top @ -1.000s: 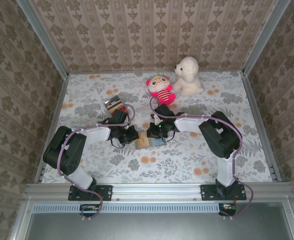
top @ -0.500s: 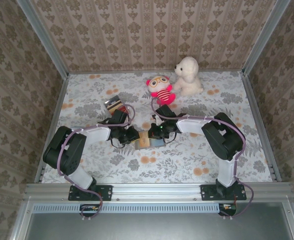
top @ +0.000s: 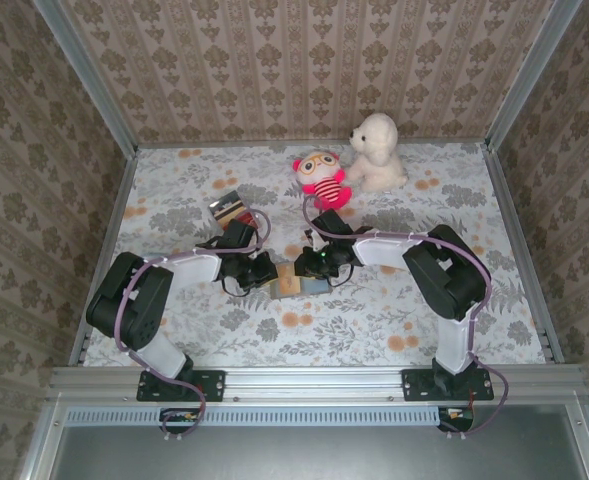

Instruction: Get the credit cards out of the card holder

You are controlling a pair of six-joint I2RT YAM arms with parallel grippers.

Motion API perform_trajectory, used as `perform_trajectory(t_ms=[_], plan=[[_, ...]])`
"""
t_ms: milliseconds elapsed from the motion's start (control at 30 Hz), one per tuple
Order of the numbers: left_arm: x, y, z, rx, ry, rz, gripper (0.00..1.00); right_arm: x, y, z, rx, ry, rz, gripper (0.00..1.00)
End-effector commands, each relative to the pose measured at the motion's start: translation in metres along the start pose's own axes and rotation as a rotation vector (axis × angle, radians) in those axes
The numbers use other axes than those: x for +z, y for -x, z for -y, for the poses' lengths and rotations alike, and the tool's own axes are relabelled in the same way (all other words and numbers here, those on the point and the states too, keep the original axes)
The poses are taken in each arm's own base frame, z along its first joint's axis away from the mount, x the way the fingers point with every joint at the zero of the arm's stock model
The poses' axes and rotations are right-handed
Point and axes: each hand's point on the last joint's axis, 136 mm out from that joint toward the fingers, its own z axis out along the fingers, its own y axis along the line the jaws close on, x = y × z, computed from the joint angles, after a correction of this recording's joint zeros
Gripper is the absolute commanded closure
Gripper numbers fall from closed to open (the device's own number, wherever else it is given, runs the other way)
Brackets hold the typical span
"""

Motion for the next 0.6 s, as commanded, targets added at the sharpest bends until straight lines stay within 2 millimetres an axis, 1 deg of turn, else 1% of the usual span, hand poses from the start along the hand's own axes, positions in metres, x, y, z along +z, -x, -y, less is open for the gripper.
perform_trajectory(t_ms=[0,300,467,567], plan=[[0.009,-0.016,-0.031,-0.017,0.108,-0.051,0.92,0.009,-0.01,0.008,0.021,-0.024,-0.057,0.76],[0.013,-0.02,-0.038,-0.022,0.13,-0.072,0.93,0.015,-0.012,-0.002,0.007,0.048,-0.075,0.8],[0.012,-0.019,-0.039,-0.021,0.134,-0.072,0.94,0.013,-0.01,-0.003,0.005,0.052,-0.064,0.85],[0.011,-0.018,-0.038,-0.014,0.132,-0.065,0.92,0.007,-0.006,0.0,0.007,0.042,-0.041,0.89]])
